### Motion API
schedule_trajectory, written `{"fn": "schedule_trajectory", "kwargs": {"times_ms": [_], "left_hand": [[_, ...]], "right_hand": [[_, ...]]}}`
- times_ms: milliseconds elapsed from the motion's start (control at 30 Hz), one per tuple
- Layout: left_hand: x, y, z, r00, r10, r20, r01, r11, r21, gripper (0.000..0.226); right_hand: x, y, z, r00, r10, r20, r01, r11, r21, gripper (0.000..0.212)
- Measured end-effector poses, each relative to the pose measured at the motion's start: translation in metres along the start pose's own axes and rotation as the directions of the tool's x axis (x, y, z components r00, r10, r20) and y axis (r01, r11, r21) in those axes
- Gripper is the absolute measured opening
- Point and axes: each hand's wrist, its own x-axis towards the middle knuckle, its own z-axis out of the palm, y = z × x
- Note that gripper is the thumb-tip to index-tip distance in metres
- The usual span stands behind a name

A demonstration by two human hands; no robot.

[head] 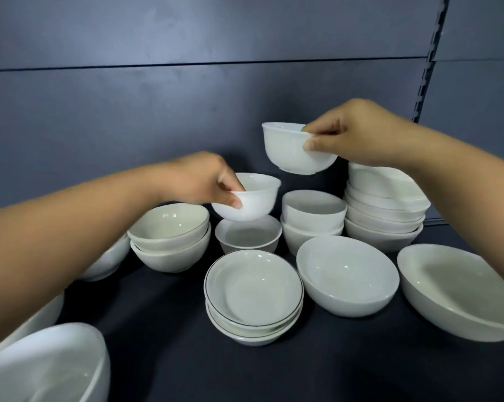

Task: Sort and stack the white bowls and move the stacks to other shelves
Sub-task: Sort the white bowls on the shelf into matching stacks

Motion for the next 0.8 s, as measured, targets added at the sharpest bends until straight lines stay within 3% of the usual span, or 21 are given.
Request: {"fn": "schedule_trajectory", "kwargs": {"times_ms": [133,333,433,467,567,800], "left_hand": [[0.004,-0.003,0.026,1.000,0.001,0.016,-0.002,1.000,0.018,0.019],[0.004,-0.007,0.052,1.000,-0.022,-0.009,0.023,0.997,0.079,0.013],[0.003,-0.006,0.060,0.998,-0.012,-0.060,0.016,0.997,0.069,0.045],[0.003,-0.007,0.062,0.998,-0.006,-0.070,0.011,0.998,0.065,0.046],[0.002,-0.013,0.069,1.000,-0.016,-0.013,0.017,0.994,0.112,0.020],[-0.002,-0.017,0.071,0.999,0.017,0.046,-0.017,1.000,-0.008,0.022]], "right_hand": [[0.001,0.000,0.009,1.000,0.003,-0.010,-0.001,0.994,0.109,0.019],[0.005,0.006,0.031,0.997,-0.069,0.046,0.066,0.997,0.050,0.021],[0.006,0.007,0.047,0.991,-0.107,0.077,0.101,0.992,0.081,0.031],[0.006,0.007,0.052,0.989,-0.117,0.087,0.110,0.990,0.088,0.032],[0.007,0.001,0.066,0.977,-0.163,0.137,0.153,0.985,0.077,0.039],[0.013,0.001,0.089,0.964,-0.151,0.218,0.132,0.986,0.099,0.049]]}}
